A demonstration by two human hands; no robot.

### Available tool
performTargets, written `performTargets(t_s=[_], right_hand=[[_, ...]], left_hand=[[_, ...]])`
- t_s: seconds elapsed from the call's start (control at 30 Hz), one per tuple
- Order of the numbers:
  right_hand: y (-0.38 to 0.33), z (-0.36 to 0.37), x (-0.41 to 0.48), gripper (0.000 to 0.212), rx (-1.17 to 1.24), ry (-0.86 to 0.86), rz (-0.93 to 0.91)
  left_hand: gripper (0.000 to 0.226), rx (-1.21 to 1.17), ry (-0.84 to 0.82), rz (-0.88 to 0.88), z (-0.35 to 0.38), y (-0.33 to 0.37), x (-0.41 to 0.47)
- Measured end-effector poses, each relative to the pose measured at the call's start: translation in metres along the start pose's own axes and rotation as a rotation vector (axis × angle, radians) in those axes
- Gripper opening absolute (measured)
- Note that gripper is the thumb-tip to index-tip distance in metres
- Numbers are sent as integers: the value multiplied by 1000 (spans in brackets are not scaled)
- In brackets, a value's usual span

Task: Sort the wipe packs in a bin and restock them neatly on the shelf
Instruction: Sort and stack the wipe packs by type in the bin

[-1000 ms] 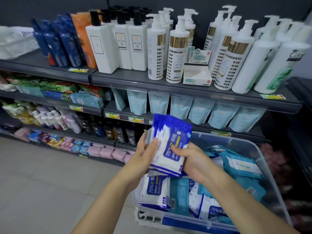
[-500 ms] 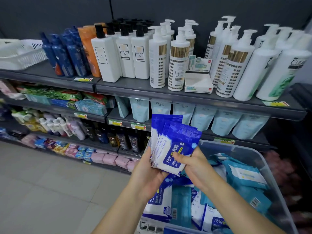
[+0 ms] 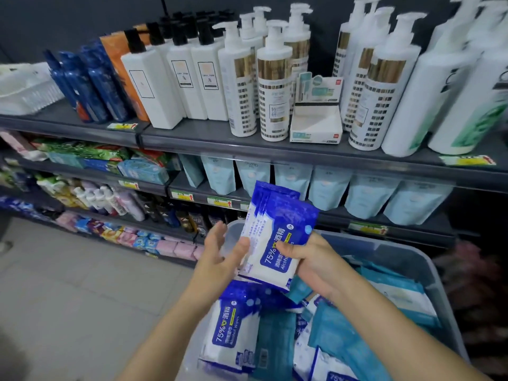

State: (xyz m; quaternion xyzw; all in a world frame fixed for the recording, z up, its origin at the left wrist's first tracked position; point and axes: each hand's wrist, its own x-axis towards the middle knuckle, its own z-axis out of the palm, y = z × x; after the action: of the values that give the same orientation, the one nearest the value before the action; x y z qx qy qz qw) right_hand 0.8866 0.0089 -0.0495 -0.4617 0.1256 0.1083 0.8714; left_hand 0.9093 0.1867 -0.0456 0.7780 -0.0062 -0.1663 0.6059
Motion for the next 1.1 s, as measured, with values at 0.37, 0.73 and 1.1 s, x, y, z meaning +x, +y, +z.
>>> performTargets(t_s=[0.37, 0.73, 1.1], right_hand=[[-2, 20, 42, 36, -121, -106, 125], [30, -17, 79, 44, -1416, -140, 17], [67, -39, 97, 73, -2180, -572, 169]], left_hand=[[80, 92, -104, 146, -3, -10, 31], [83, -323, 145, -59, -69, -41, 48], [95, -350, 114, -82, -84, -58, 58]])
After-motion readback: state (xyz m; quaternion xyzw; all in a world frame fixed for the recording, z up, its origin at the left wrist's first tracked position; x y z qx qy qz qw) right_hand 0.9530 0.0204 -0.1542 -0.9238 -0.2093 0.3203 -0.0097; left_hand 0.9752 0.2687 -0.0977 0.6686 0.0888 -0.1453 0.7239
